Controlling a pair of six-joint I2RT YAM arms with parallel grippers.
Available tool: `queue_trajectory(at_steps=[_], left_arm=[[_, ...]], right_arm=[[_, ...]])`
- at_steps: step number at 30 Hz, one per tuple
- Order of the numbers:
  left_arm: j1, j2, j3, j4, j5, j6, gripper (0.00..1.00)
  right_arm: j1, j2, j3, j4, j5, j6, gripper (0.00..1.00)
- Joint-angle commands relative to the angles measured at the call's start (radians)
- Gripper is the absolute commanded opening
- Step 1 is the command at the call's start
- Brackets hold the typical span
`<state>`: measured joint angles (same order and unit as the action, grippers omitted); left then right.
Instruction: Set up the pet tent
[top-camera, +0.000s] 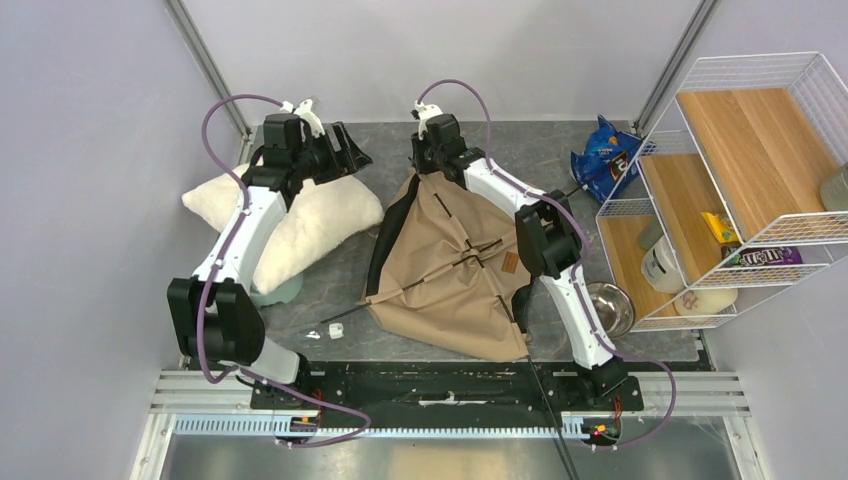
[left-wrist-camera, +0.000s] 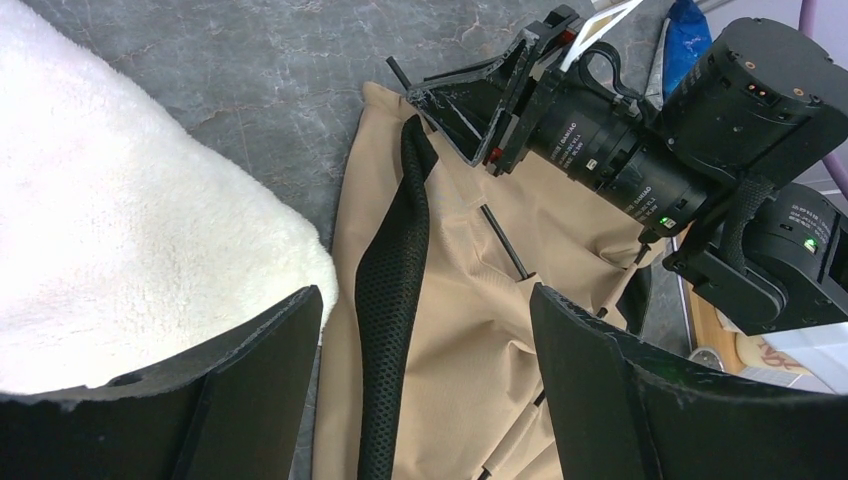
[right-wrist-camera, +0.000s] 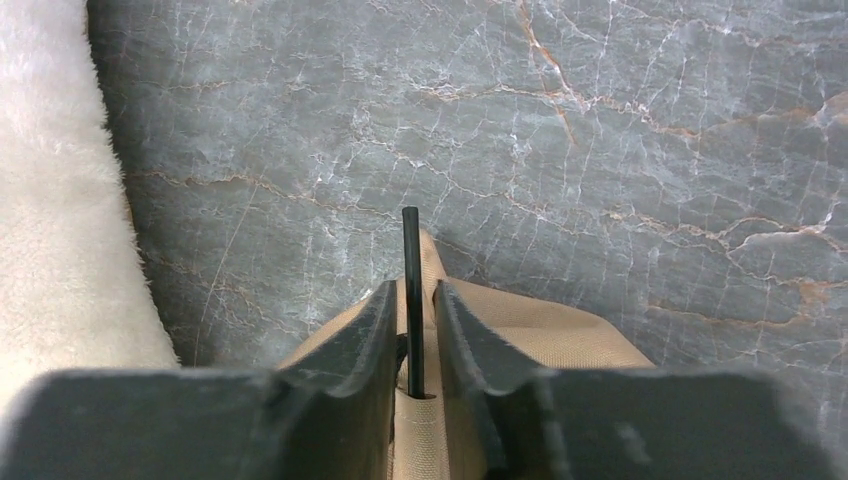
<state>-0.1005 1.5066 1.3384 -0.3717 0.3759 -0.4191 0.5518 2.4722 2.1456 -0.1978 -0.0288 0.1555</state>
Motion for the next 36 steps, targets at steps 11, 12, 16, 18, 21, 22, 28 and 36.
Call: queue_trajectory(at_steps=[11, 12, 16, 18, 21, 22, 28, 36], left_arm=[[-0.005, 0.048, 0.016, 0.053, 0.05, -0.057, 0.82], [-0.004, 0.053, 0.016, 0.058, 0.051, -0.06, 0.82], [-0.004, 0.065, 0.016, 0.063, 0.062, -0.066, 0.82], [-0.004, 0.067, 0.015, 0.063, 0.062, -0.063, 0.82], [-0.004, 0.064, 0.015, 0.057, 0.058, -0.055, 0.82], [-0.005, 0.062, 0.014, 0.054, 0.053, -0.052, 0.82], [-0.004, 0.064, 0.004, 0.052, 0.05, -0.054, 0.81], [-0.009, 0.134, 0.015, 0.089, 0.084, -0.093, 0.81]], right_arm=[[-0.001, -0.063, -0.062, 0.042, -0.028, -0.033, 0.0], [-0.001, -0.067, -0.067, 0.041, -0.032, -0.033, 0.0], [0.0, -0.076, -0.064, 0.032, -0.048, -0.026, 0.22], [-0.001, -0.076, -0.061, 0.032, -0.052, -0.02, 0.29], [-0.001, -0.077, -0.061, 0.034, -0.06, -0.007, 0.33], [-0.001, -0.078, -0.063, 0.036, -0.061, -0.003, 0.33], [-0.001, -0.057, -0.044, 0.022, -0.065, -0.008, 0.29], [-0.001, -0.106, -0.133, 0.039, -0.018, 0.002, 0.0]])
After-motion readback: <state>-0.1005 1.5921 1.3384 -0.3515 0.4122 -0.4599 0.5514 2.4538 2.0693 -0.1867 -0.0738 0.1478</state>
